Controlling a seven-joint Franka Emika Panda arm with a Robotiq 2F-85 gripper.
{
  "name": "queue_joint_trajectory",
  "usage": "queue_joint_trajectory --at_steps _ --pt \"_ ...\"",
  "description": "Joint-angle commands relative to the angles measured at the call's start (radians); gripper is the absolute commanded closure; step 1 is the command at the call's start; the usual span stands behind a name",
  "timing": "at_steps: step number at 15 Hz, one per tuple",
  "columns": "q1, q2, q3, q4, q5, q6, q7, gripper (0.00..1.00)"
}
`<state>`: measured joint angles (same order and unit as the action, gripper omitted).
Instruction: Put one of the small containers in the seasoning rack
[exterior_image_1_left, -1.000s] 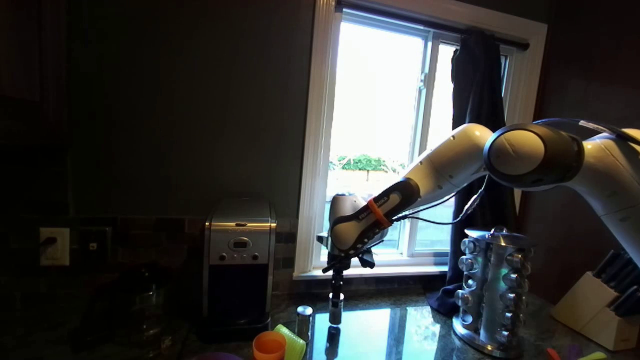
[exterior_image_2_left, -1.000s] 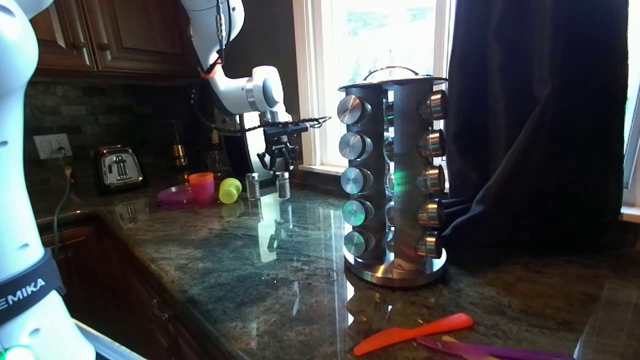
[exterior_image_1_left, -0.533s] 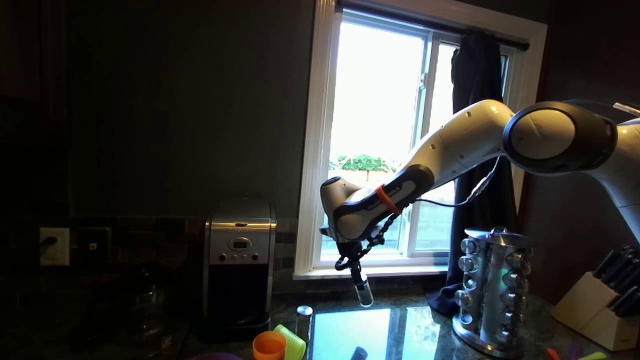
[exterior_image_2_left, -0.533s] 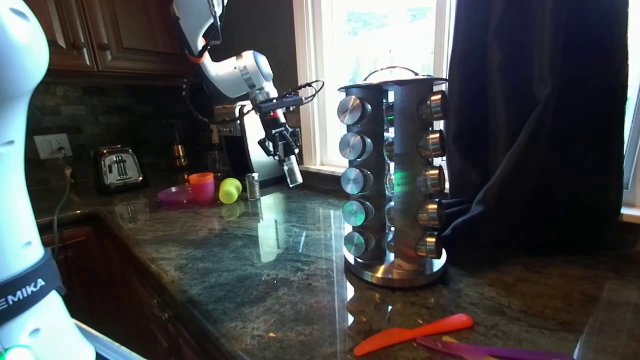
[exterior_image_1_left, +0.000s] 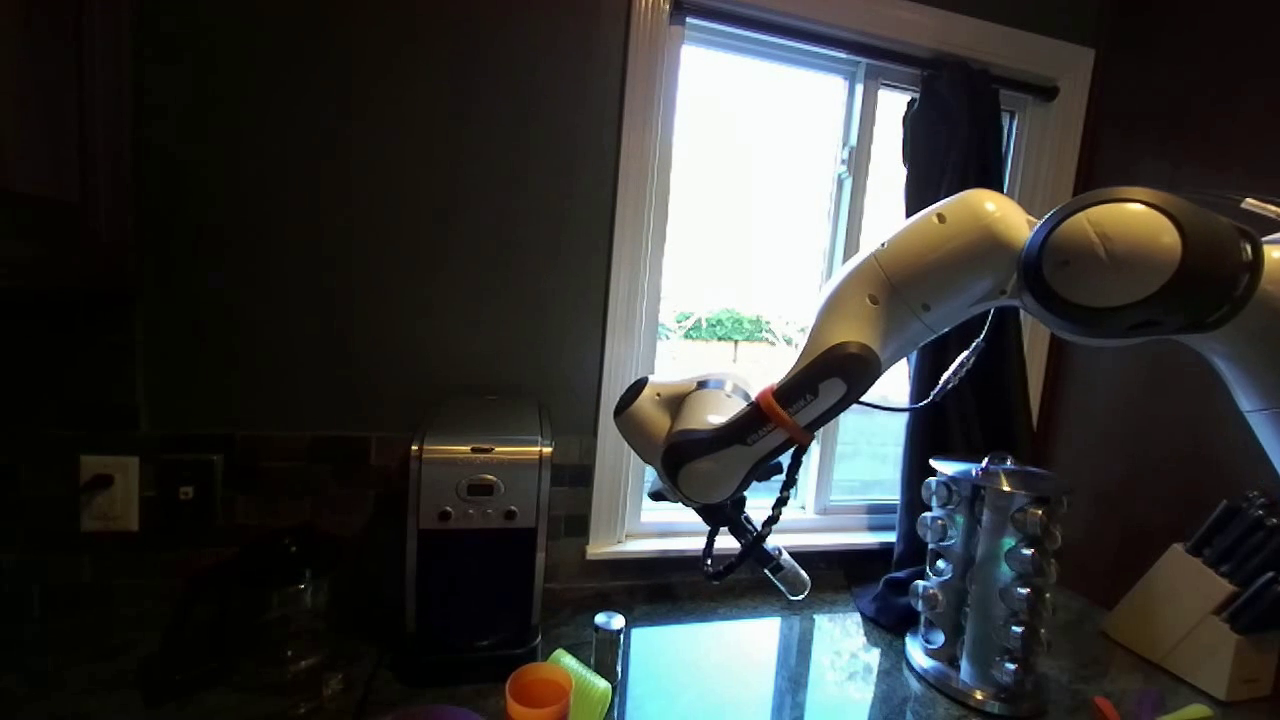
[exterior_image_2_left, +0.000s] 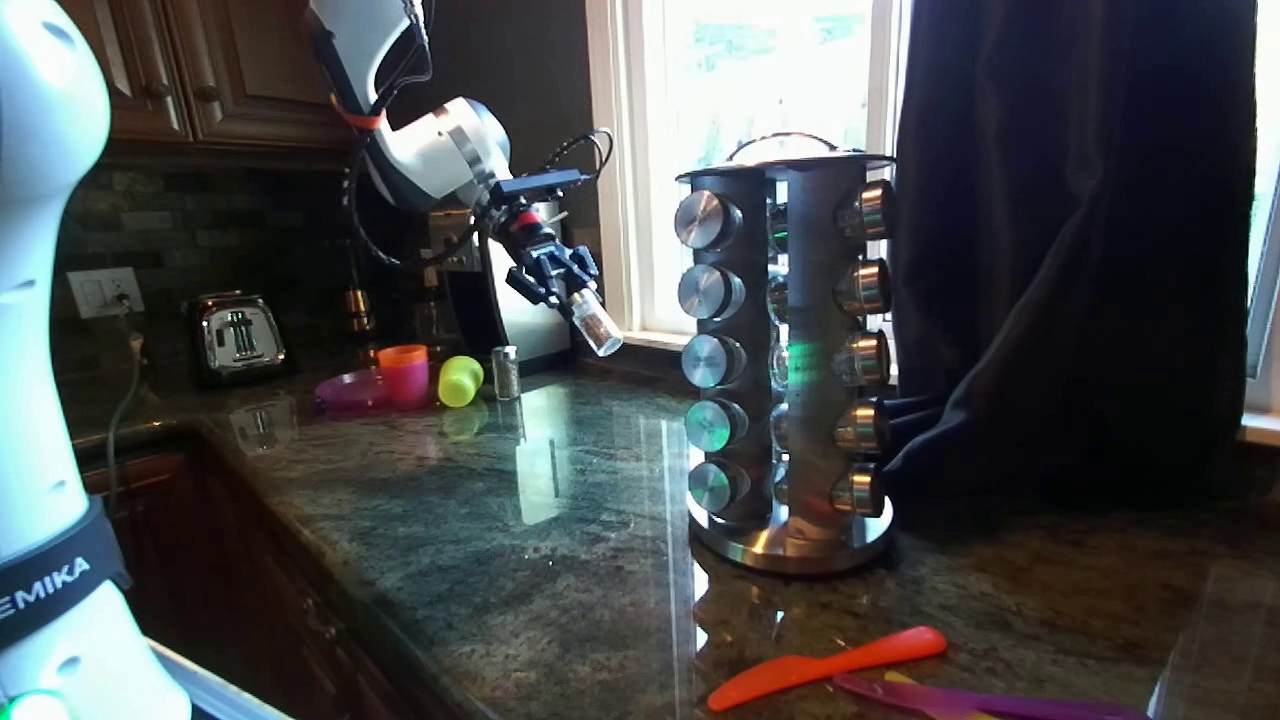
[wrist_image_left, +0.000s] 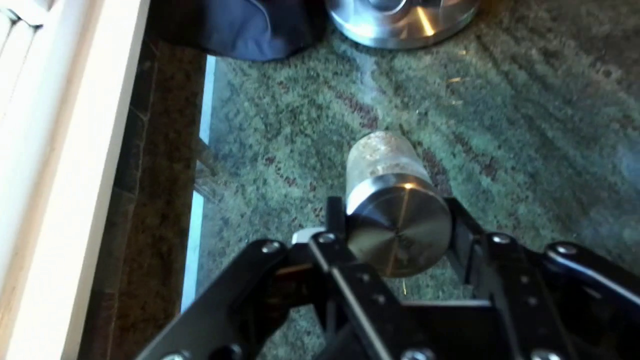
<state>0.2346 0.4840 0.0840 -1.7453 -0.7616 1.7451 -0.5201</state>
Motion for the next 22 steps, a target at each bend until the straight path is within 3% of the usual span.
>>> queue_joint_trajectory --at_steps 1,3,4,9,10,17,22 --pt "-0.002 -0.024 0.034 -0.059 -0.096 -0.059 -0.043 0.75" --pt "-0.020 0.003 0.050 -0.022 -0.066 -0.053 -0.020 0.75" --pt "-0.021 0.005 0.053 -0.025 -0.067 -0.053 -0.023 0.50" --pt "-0.027 0.006 0.056 -0.019 -0.066 -0.052 -0.022 0.50" --pt "-0.024 0.005 0.052 -0.018 -0.073 -0.067 -0.018 0.75" --pt "-0.014 0.022 0.034 -0.015 -0.159 -0.309 0.040 0.75" --pt "-0.030 0.065 0.044 -0.028 -0.239 -0.333 -0.002 0.75"
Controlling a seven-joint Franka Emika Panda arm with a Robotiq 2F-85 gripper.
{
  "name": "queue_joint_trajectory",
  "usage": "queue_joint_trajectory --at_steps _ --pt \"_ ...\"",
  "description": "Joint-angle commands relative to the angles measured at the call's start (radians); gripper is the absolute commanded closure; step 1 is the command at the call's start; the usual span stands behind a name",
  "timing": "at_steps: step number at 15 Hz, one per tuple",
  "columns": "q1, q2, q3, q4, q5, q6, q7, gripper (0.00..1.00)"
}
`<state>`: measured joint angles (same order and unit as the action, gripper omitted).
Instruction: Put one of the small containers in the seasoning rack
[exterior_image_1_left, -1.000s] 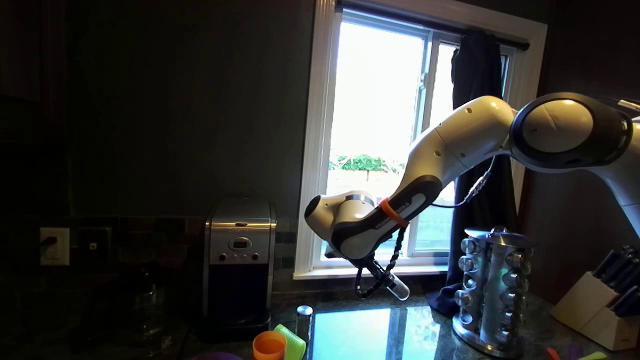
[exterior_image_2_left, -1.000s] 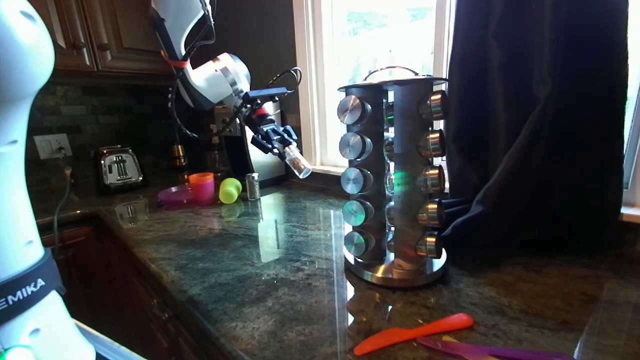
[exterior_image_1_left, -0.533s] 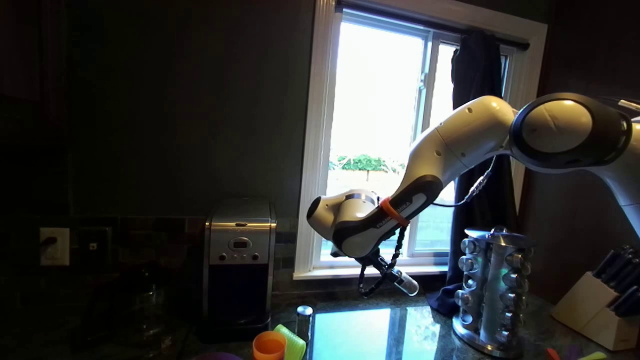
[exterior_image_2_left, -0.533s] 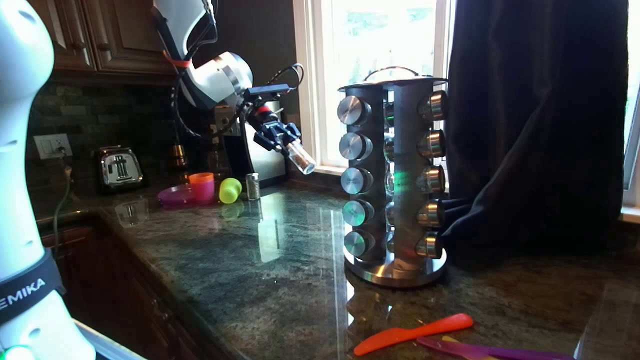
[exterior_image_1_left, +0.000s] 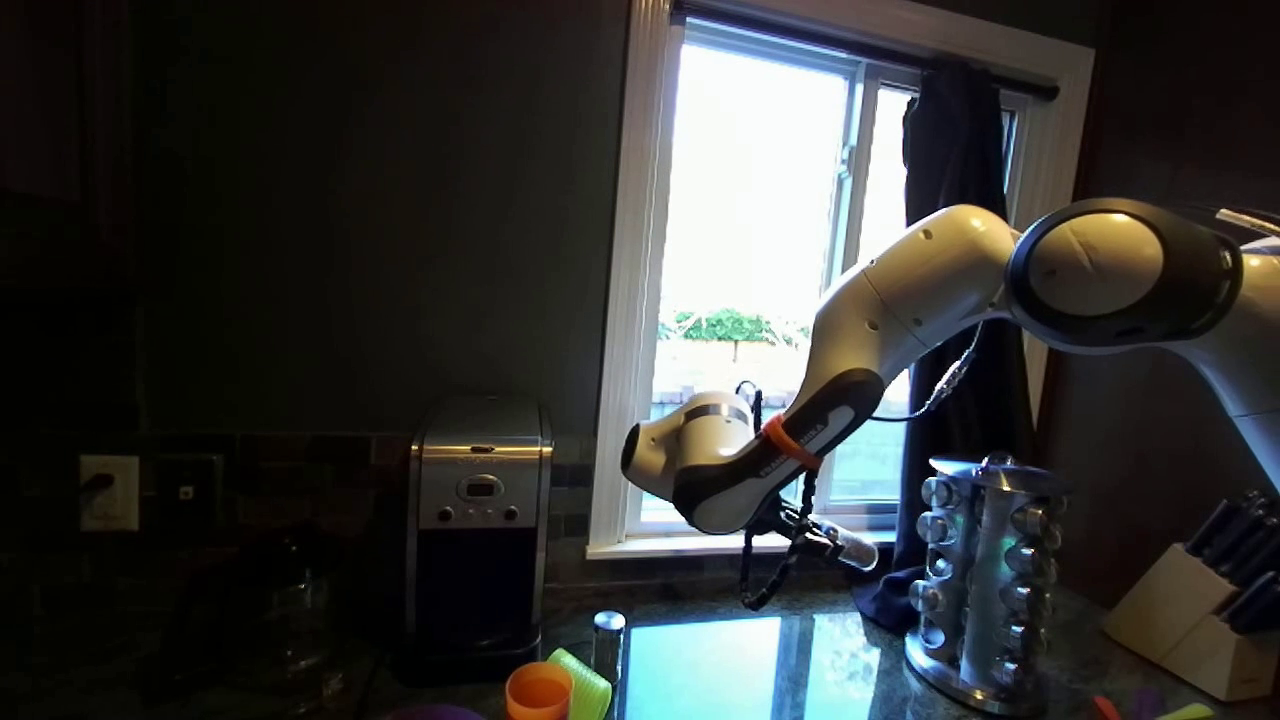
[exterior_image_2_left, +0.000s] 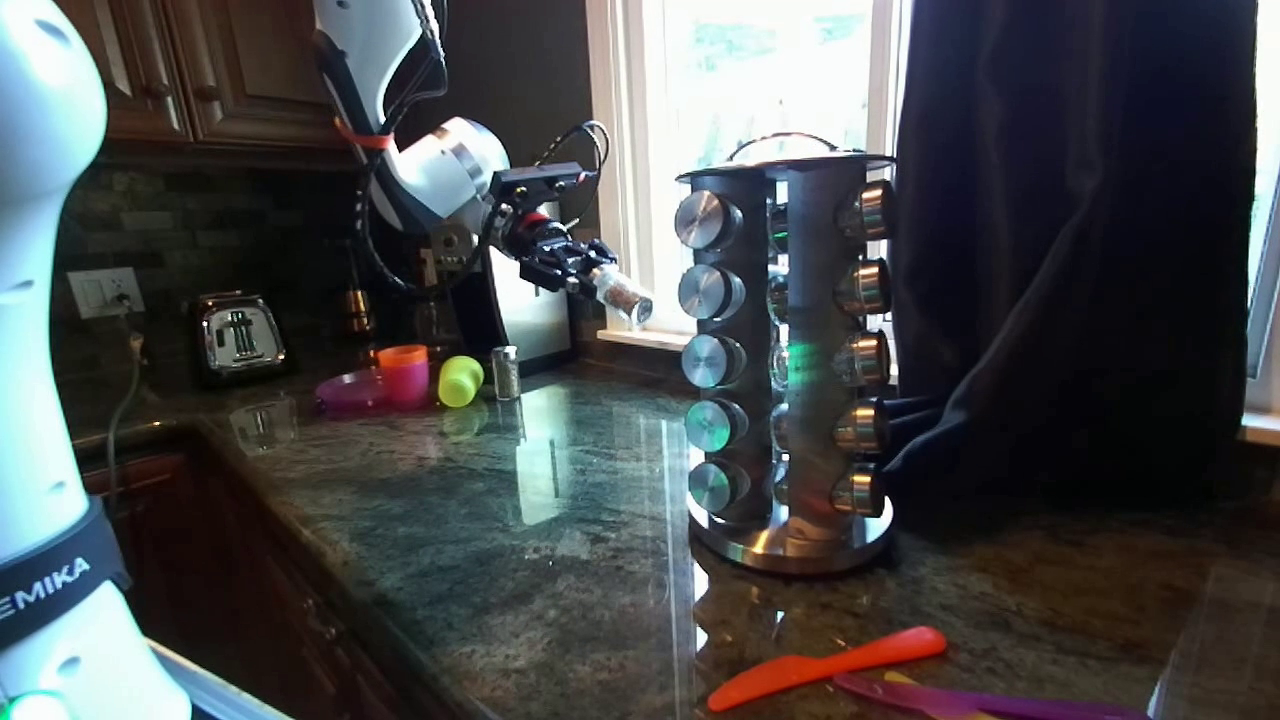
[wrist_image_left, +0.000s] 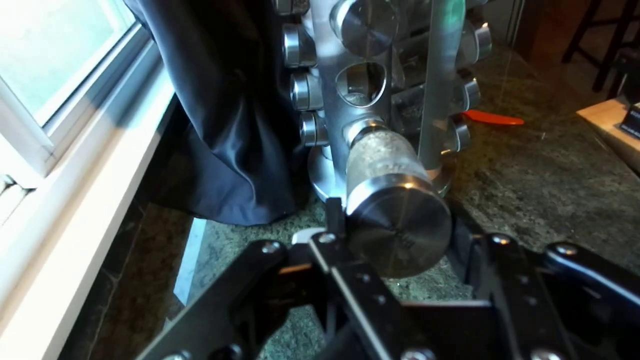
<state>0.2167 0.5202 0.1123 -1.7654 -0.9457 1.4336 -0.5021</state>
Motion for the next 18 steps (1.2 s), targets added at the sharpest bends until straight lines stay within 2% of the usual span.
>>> queue_joint_trajectory --at_steps 1,18 --pt "-0.014 0.037 0.015 -0.010 -0.068 -0.021 -0.022 0.75" --pt "-0.088 0.058 0.005 -0.092 -0.163 -0.029 -0.084 0.75"
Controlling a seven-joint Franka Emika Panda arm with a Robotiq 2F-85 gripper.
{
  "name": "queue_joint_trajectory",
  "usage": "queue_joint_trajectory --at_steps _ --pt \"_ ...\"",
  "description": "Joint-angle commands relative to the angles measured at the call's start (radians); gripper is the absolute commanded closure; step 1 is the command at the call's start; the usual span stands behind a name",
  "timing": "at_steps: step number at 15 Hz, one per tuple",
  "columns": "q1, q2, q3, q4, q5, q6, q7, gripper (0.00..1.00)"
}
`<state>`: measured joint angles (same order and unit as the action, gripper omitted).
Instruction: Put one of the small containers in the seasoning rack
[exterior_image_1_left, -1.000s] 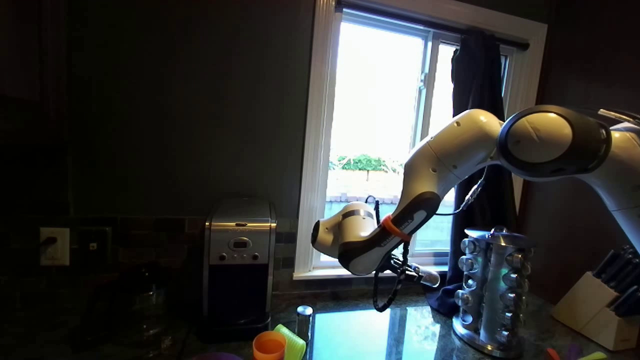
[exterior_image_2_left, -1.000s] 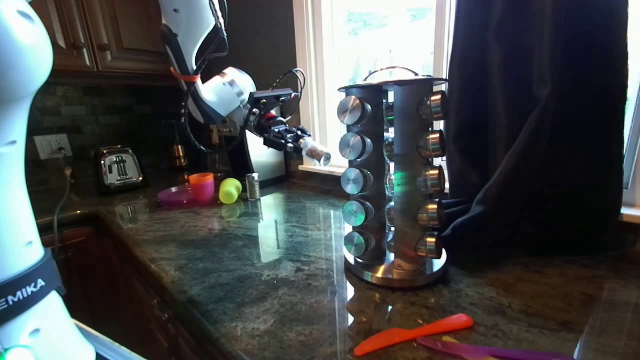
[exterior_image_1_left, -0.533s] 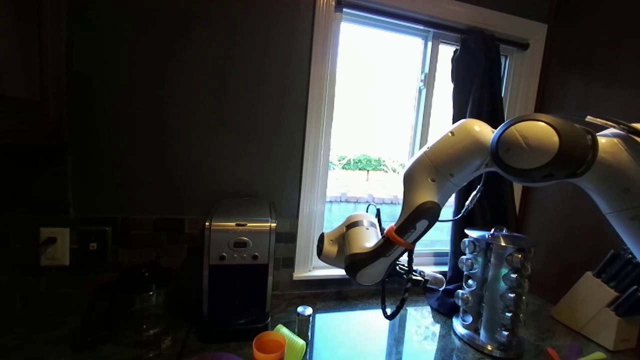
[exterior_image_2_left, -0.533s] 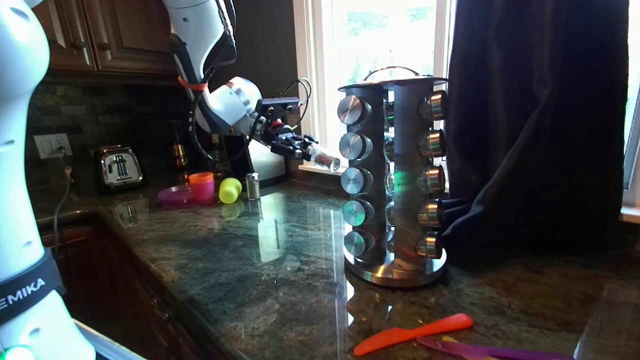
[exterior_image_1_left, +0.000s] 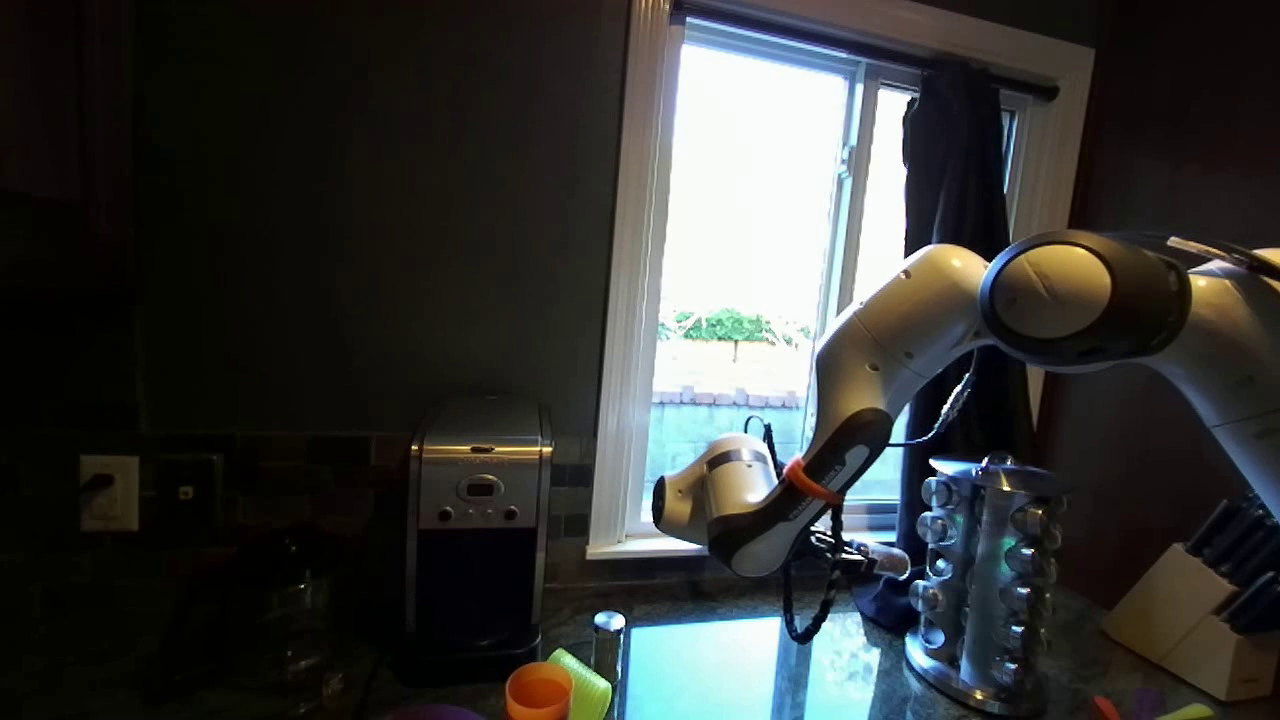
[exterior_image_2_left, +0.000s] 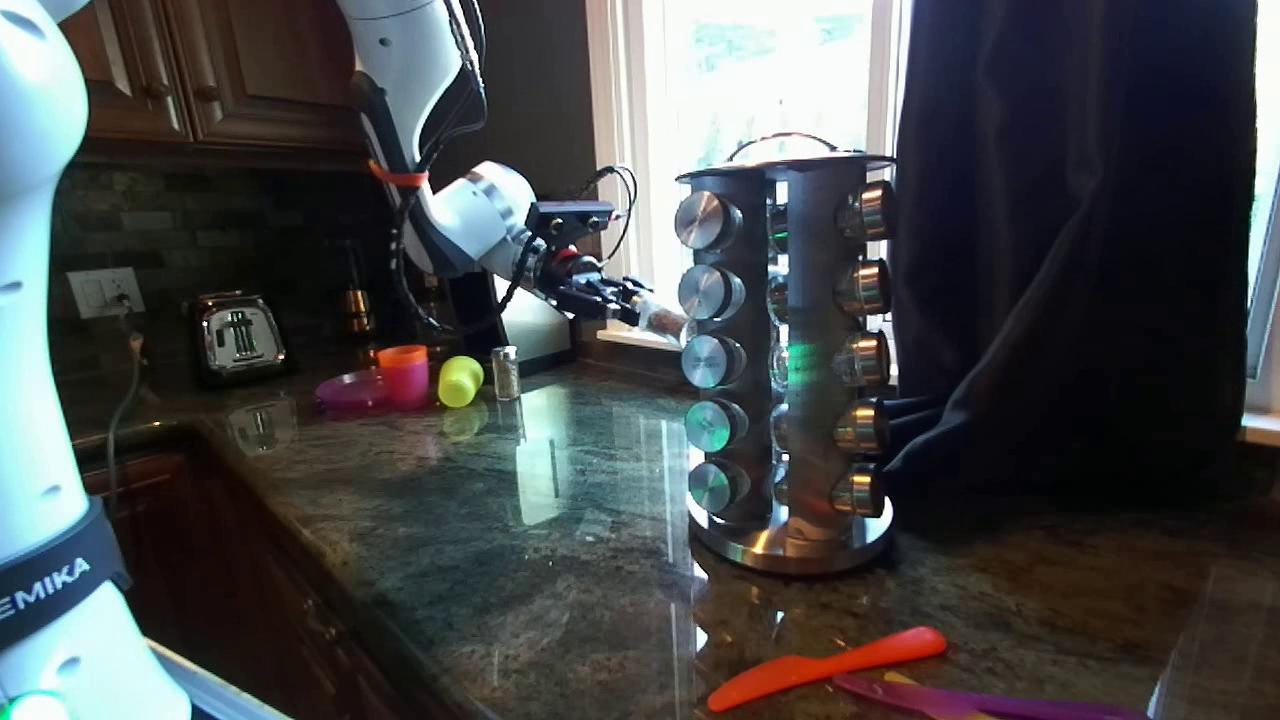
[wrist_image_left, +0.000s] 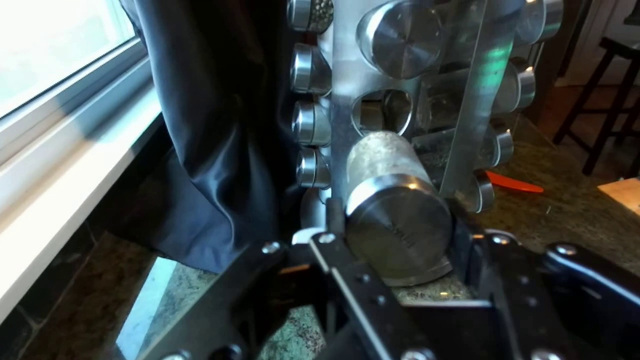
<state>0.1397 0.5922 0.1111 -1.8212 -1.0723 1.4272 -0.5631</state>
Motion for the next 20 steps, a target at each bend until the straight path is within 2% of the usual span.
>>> queue_joint_trajectory --at_steps 1,20 --pt "-0.014 -0.012 0.004 -0.041 -0.045 -0.025 -0.025 0.75" --pt "-0.054 -0.008 0.000 -0.096 -0.086 -0.059 -0.052 0.75"
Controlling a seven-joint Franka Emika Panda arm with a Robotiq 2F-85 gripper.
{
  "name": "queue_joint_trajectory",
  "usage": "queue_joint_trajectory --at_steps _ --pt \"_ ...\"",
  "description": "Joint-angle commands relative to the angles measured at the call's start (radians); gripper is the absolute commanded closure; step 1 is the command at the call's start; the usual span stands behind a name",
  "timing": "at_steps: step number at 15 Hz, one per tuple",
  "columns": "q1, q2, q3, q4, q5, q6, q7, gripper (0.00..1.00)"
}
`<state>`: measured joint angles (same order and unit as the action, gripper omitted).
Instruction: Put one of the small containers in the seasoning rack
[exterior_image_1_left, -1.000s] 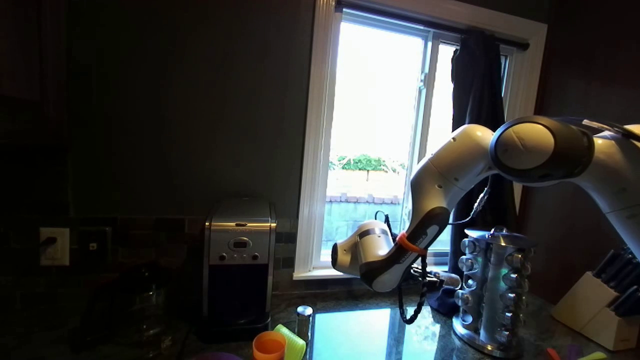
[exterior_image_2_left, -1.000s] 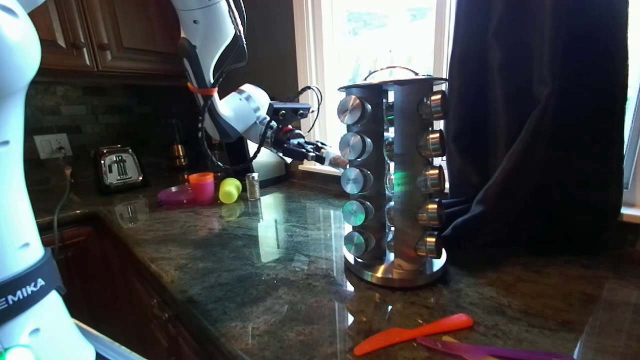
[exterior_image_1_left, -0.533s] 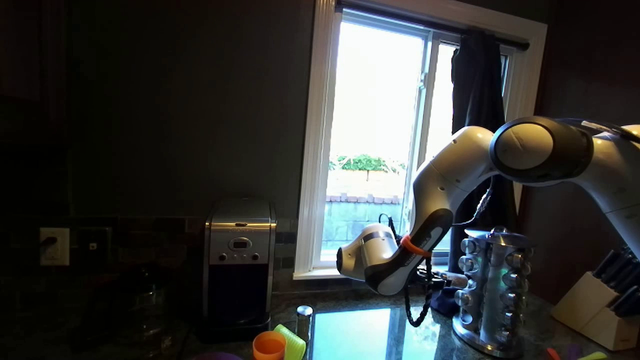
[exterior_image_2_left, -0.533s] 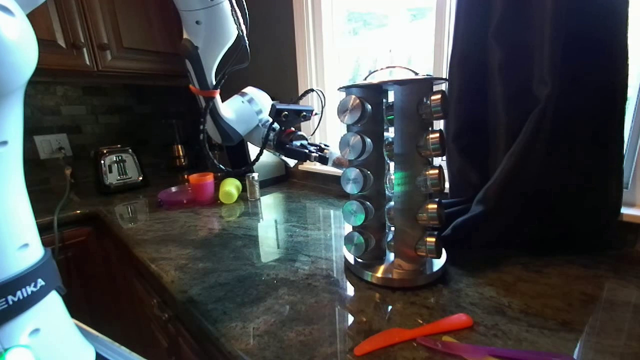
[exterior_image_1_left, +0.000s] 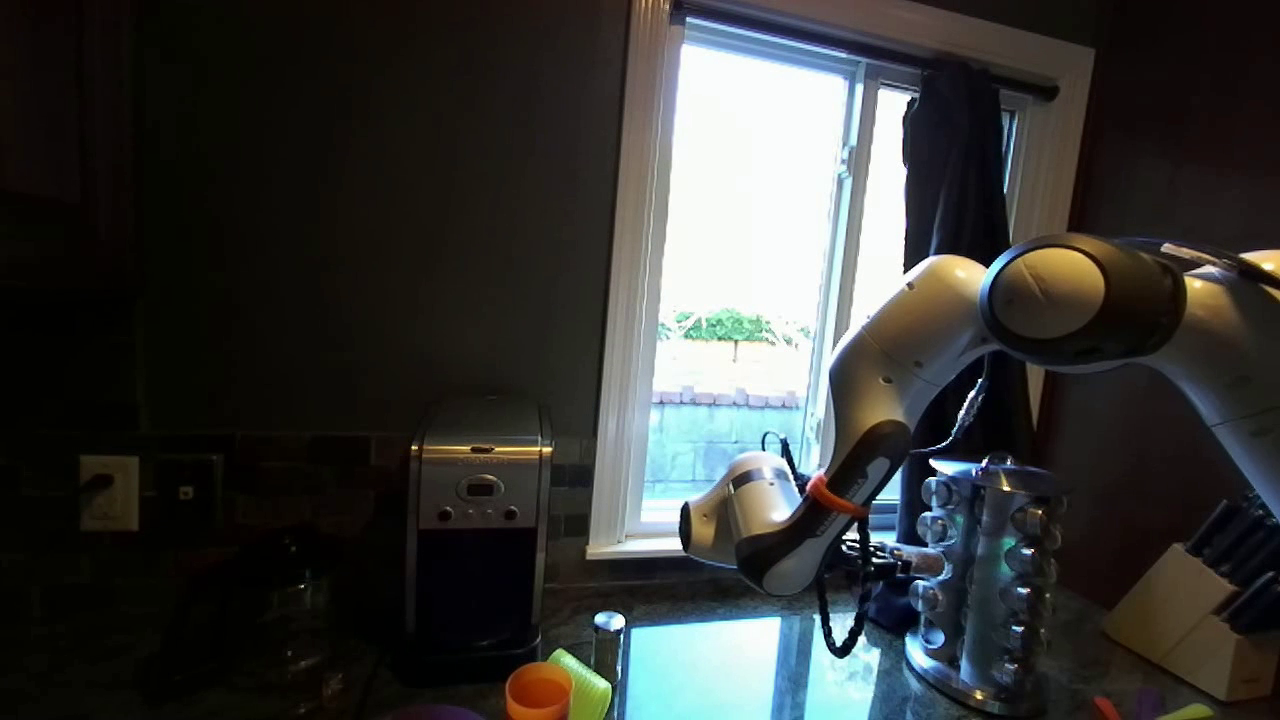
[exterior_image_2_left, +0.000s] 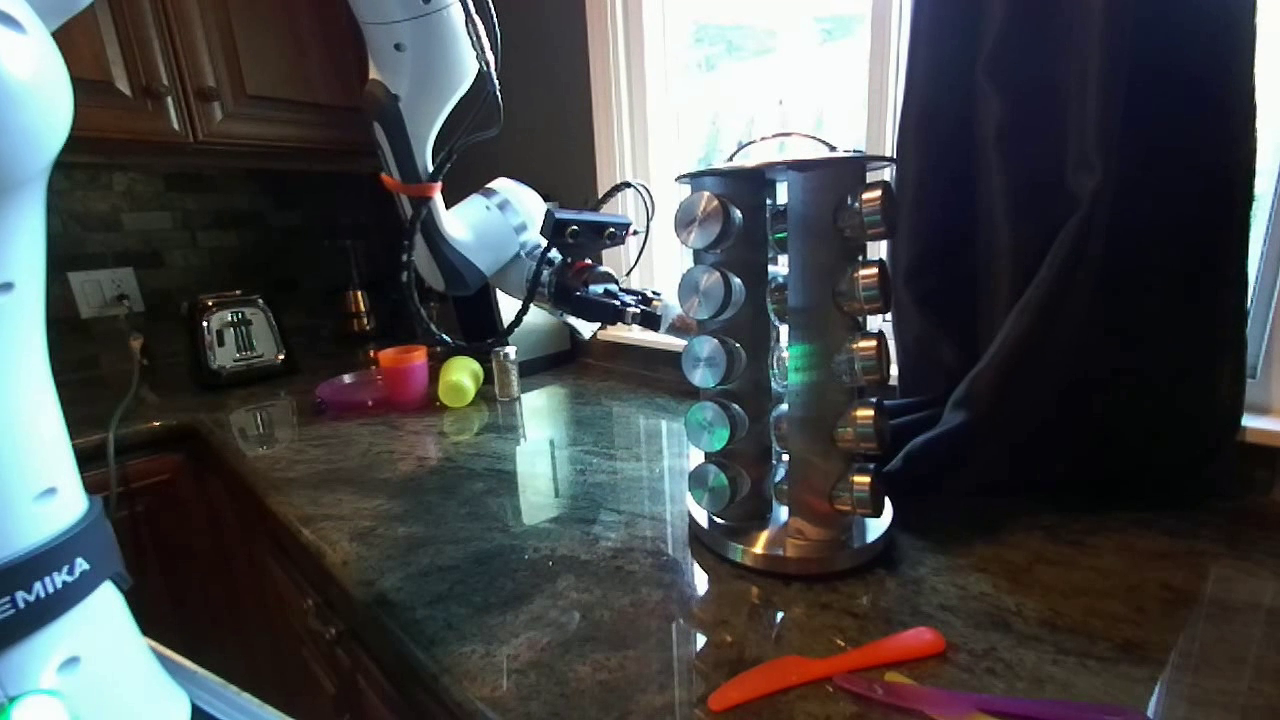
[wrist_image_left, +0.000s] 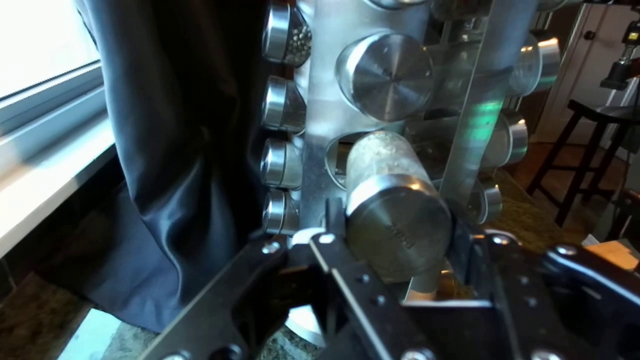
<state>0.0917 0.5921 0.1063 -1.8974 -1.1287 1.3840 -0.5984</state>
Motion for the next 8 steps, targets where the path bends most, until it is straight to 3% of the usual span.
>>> queue_joint_trajectory --at_steps 1,8 --pt "-0.008 -0.005 0.005 -0.019 -0.033 -0.015 -0.018 0.75" --pt "-0.011 0.007 0.007 -0.010 -0.039 -0.007 -0.032 0.75"
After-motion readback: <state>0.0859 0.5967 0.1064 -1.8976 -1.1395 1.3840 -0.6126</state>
